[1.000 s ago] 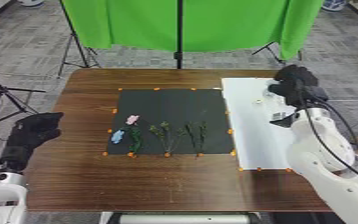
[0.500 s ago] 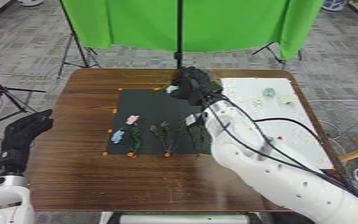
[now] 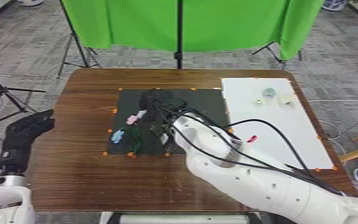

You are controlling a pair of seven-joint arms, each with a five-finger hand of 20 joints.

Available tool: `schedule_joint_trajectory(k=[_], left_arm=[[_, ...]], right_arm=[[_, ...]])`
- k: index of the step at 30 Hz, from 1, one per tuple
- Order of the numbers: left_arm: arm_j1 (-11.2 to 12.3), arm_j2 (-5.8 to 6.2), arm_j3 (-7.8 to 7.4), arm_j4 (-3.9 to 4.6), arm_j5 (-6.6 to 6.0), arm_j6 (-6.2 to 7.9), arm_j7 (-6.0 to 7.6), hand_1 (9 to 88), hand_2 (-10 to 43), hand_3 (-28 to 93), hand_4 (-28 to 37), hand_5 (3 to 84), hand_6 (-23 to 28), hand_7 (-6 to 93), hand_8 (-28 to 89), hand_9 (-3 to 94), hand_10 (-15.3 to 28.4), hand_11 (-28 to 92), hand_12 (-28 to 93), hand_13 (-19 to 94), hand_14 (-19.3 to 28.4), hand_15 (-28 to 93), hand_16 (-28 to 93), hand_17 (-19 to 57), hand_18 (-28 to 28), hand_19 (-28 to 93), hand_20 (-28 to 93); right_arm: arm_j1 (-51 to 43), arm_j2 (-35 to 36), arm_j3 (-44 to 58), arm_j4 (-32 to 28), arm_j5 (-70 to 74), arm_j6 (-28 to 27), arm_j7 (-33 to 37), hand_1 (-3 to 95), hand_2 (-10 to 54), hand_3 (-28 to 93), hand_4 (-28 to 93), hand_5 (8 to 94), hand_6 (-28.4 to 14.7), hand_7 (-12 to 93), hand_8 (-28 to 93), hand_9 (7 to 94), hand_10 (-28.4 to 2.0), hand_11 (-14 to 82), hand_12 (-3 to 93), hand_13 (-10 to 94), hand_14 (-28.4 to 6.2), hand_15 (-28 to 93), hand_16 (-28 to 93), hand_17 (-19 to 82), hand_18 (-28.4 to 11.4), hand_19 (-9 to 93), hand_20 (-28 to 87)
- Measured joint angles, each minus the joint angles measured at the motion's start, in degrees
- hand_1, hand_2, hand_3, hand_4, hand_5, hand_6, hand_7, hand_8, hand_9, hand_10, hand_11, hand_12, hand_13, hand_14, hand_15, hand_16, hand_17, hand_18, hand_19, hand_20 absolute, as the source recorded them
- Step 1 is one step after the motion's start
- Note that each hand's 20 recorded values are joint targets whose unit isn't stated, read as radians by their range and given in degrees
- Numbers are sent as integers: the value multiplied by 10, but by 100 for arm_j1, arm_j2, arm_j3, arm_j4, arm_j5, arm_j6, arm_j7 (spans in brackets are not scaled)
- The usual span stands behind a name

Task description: Arrange flowers

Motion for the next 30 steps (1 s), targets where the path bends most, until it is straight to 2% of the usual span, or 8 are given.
schedule_joint_trajectory(k=[7, 19, 30], left_arm=[[-94, 23, 46, 44, 34, -172, -56, 377, 90, 650, -210, 486, 49, 141, -70, 456, 138, 232, 117, 380, 170, 233, -9, 143, 127, 167, 247], [-231, 137, 75, 99, 81, -421, -162, 384, 83, 646, -196, 484, 49, 143, -71, 455, 137, 231, 117, 381, 170, 233, -10, 143, 128, 169, 244], [-248, 144, 67, 103, 112, -499, -200, 387, 79, 644, -189, 484, 48, 143, -71, 454, 137, 230, 117, 382, 170, 236, -10, 142, 128, 171, 245]], right_arm=[[181, -26, -197, 241, -408, -82, -16, 589, -95, 602, -182, 742, 21, 306, 67, 858, -79, 108, 470, 871, -5, 632, 373, 607, -131, 932, 594], [206, -26, -251, 491, -525, -201, 39, 574, -95, 604, -184, 718, 24, 291, 52, 812, -80, 71, 423, 858, -8, 635, 369, 599, -131, 932, 598], [189, 16, -238, 609, -581, -415, 53, 550, -95, 606, -181, 684, 19, 265, 53, 769, -85, 86, 364, 855, -11, 630, 359, 594, -127, 932, 595]])
